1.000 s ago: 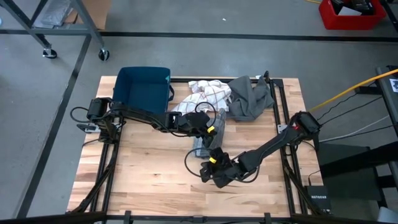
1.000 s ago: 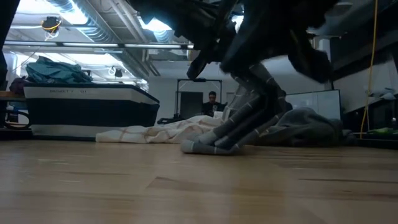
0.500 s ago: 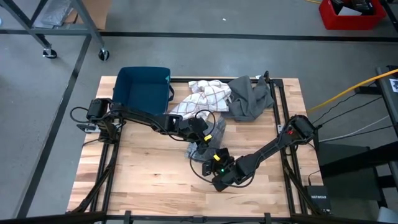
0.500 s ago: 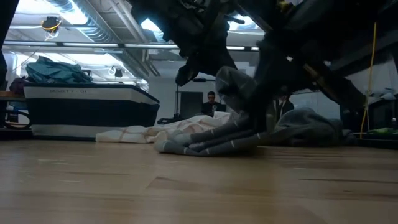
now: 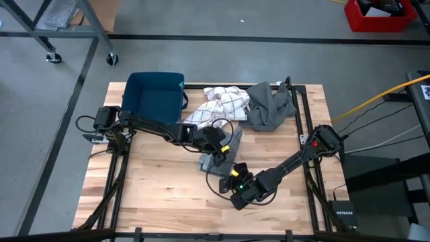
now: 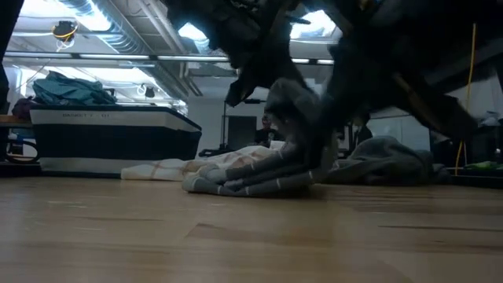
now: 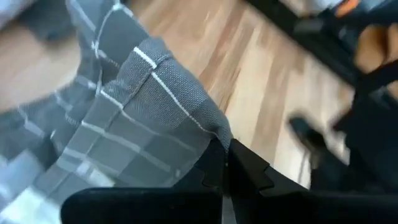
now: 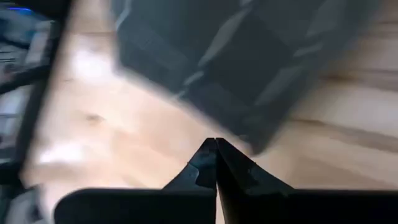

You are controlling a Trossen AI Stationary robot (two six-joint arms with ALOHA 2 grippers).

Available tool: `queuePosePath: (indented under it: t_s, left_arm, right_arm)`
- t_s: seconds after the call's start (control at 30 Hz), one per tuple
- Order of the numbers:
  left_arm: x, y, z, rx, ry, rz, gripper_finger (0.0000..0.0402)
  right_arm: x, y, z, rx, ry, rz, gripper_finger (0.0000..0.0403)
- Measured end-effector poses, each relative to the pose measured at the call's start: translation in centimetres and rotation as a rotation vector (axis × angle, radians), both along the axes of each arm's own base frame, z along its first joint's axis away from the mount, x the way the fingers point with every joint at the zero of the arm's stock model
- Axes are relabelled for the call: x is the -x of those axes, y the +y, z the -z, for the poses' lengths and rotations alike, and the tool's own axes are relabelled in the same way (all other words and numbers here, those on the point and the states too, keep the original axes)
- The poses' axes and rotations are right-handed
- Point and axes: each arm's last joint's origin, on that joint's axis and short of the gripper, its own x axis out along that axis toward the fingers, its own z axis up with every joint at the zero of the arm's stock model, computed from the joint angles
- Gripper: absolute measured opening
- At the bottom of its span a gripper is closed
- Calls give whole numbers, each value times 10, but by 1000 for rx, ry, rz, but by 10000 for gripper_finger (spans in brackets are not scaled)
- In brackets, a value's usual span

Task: Fold towel
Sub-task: Fold the gray patterned towel

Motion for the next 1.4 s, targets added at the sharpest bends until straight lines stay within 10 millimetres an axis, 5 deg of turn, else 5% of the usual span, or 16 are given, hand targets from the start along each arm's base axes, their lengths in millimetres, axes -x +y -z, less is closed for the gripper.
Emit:
queuePosePath:
  t_s: [0.27,0.57,0.93,1.4]
  left_arm:
    - [-6,2,-10,36,-125,-26,0]
    - [-7,0,-11,112,-127,-2,0]
    - [5,-4,6,78,79,86,0]
    - [28,-34,30,5,309,244,0]
  right_arm:
    - [-8,1,-10,128,-150,36,2]
    - [-2,-19,2,120,1,121,1]
    - [17,-18,10,49,163,176,1]
    - [20,-19,12,28,211,174,1]
